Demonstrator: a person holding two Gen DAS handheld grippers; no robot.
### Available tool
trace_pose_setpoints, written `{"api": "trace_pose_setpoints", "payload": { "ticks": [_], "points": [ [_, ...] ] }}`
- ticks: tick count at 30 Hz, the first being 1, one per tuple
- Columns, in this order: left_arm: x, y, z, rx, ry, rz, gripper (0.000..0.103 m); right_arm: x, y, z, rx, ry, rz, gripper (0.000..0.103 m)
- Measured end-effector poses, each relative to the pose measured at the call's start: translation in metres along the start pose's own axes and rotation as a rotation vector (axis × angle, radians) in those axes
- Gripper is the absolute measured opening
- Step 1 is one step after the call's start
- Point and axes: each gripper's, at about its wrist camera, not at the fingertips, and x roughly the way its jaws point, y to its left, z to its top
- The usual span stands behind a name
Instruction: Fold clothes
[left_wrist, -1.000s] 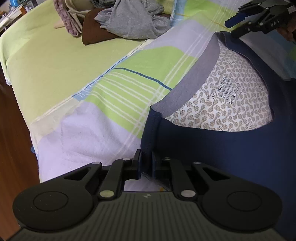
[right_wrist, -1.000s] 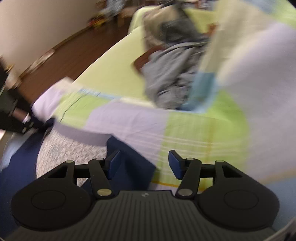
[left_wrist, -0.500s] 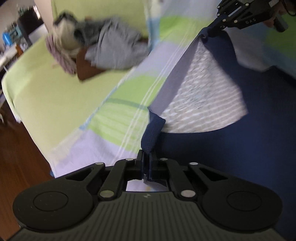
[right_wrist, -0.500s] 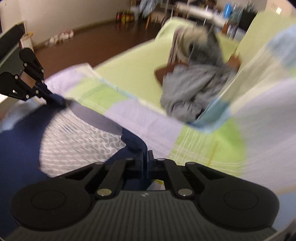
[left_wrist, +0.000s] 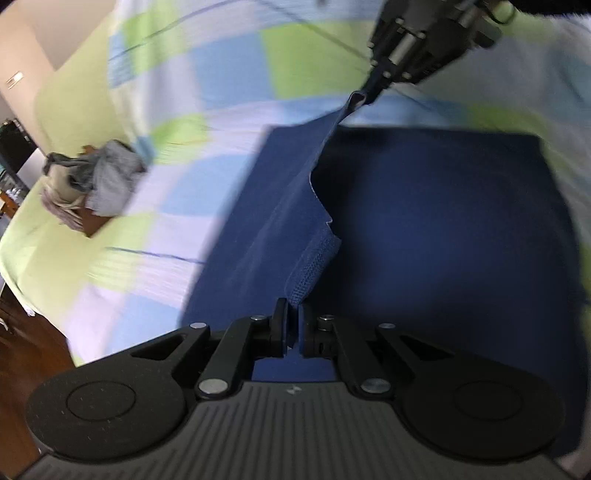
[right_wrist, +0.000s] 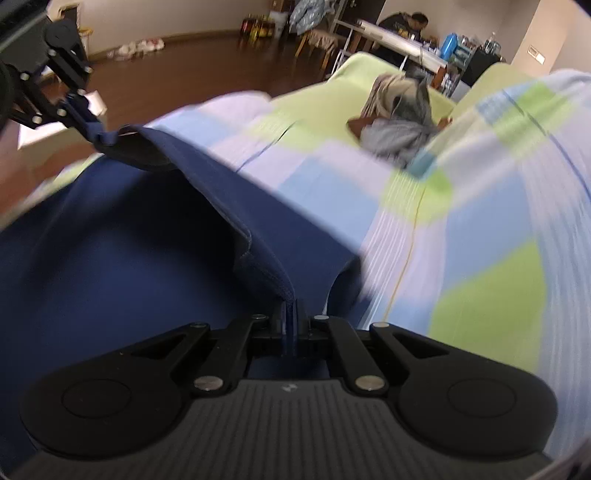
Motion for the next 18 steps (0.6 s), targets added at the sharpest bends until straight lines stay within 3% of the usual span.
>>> {"api": "trace_pose_setpoints", "payload": {
  "ticks": [4,8,12,18],
  "points": [
    [-0.007,-0.065,-0.008,0.026,0.029,-0.01,0.001,-0.032,0.041,-0.052,-0.001,0.031,0.014,0.001],
    [-0.018,-0.1,-0.008,0.026,0.042,0.004,0.001,-0.06,0.071,-0.085,0.009,0.016,0.019,0.001],
    [-0.021,-0.141,-0.011,0.14,0.057,0.055,0.001,-0.076,0.094,-0.11,0.006,0.02,0.025,0.001],
    [-0.002,-0.158,-0.01,0.148,0.086,0.098,0.001,-0.082,0.12,-0.142,-0.009,0.051,0.02,0.0]
  ]
}}
